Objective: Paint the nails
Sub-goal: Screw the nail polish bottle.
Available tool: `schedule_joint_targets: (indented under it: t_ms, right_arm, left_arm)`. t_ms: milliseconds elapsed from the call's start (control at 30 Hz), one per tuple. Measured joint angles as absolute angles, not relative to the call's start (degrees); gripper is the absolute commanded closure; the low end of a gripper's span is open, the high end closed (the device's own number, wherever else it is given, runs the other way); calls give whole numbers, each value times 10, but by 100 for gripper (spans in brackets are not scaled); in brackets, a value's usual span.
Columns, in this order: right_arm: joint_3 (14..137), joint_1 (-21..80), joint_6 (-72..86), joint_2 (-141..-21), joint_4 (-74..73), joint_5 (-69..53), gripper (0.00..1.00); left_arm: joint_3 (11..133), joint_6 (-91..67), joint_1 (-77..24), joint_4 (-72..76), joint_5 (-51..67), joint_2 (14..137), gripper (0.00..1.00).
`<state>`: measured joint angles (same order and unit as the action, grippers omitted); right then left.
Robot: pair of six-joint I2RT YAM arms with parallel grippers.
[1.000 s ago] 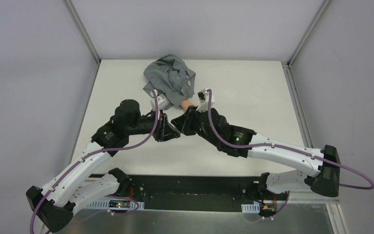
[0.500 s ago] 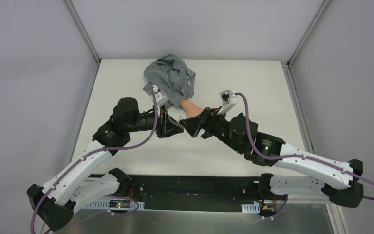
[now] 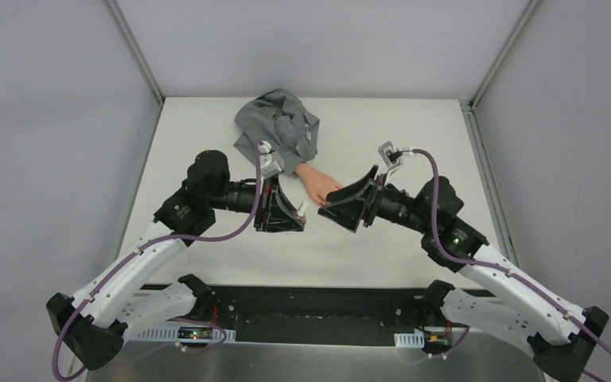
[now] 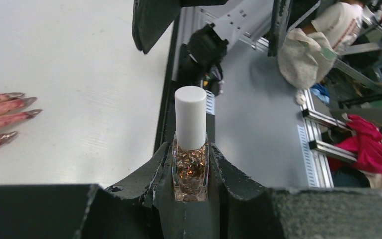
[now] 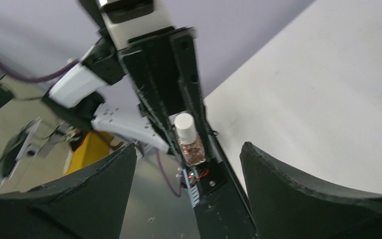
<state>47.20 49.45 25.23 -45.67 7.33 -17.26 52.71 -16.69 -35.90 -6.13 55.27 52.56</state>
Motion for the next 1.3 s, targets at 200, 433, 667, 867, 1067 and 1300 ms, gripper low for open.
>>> schedule_joint_targets:
  t_ms: [200,433,667,867,1067,1300]
  right_arm:
    - [453,484,259,-477,182,-329,25]
    - [453,484,267,-519,258,-403,32]
    - [453,484,273,-550,286,-431,40]
    - [453,485,277,-558,298,-442,47]
    - [453,488,279,-567,303,-444,55]
    - [453,495,279,-580,304,-444,60]
  left_arm:
    - [532,-168,-364,-52,624,538,100]
    - [533,-169,-379,-50,665,547,100]
    - [533,-169,-379,-50,675,548,100]
    - [533,-169,-379,-49,675,548,100]
    - [533,-169,-379,-49,675,548,100]
    - [533,-169,-379,-49,675,548,100]
